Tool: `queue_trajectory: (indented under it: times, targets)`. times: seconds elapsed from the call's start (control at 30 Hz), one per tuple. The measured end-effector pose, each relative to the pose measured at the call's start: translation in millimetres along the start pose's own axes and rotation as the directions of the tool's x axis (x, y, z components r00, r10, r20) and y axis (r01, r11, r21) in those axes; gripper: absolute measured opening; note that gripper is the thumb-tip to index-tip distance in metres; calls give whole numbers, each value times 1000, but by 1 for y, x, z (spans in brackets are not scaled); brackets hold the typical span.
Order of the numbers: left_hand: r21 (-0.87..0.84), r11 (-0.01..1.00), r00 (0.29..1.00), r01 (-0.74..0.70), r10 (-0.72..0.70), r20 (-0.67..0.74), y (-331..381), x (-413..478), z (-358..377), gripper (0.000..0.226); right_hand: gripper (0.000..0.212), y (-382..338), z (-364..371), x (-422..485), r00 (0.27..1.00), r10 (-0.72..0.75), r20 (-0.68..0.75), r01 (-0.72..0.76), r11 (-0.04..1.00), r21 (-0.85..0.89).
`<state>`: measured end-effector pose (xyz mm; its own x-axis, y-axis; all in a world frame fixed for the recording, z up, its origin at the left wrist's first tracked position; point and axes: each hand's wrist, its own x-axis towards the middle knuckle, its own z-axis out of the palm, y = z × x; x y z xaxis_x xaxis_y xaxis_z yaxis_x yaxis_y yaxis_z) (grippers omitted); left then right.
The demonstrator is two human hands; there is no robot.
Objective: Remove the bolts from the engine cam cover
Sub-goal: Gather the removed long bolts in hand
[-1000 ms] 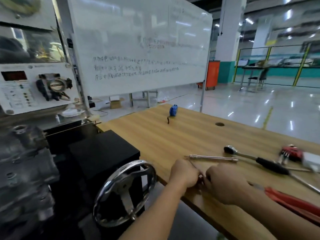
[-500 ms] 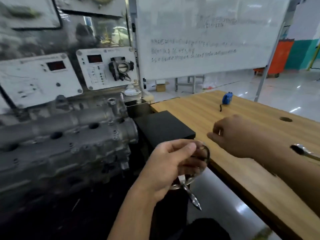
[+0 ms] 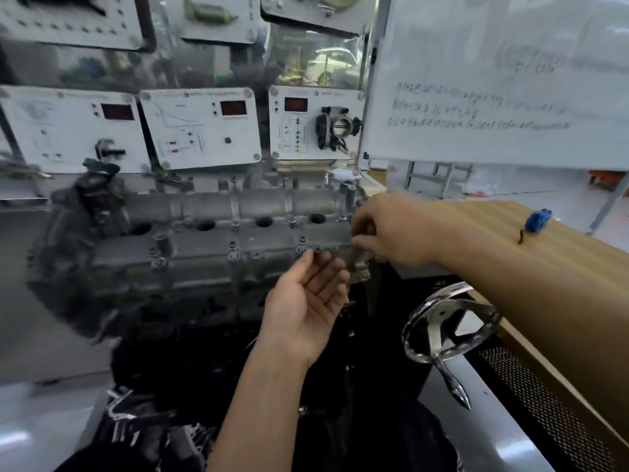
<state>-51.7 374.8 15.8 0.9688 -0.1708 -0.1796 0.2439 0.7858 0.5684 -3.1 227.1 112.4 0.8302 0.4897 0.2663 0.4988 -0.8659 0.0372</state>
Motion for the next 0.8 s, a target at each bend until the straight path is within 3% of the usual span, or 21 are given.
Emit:
queue_trajectory:
  times: [0.1,0.2,0.3,0.4,0.47,0.53,0.63,0.7,0.8]
  targets:
    - [55,998,1000,-8,8,-7,1,-1,-3,36,15,2,-28,6,996,-31,-79,34,999,36]
    - [86,996,999,12,-15,32,5,-5,-3,53,17,-1,-72,2,977,-115,-181,154,964,216]
    - [39,995,990,95,-99,103,9,-12,-3,69,25,-26,-79,-1,957,-289,6,270,901,341]
    - [-64,986,971,151,-136,196,10,-20,-1,69,28,-56,-37,6,915,-330,231,278,932,231]
    - [-124,977,964,175,-145,222,10,-25,-3,64,27,-67,-12,10,908,-317,275,295,948,119]
    - [-152,969,963,193,-157,220,12,-31,-10,67,32,-64,-8,14,945,-265,190,245,962,123]
    - [-199,958,968,206,-170,187,17,-38,-21,73,36,-53,-18,25,989,-122,-80,137,963,232]
    - [-220,956,974,197,-165,155,18,-39,-26,73,37,-54,-16,29,990,-120,-67,128,984,123]
    - [-218,956,977,196,-170,132,19,-36,-28,75,27,-63,3,31,986,-150,75,154,986,-61]
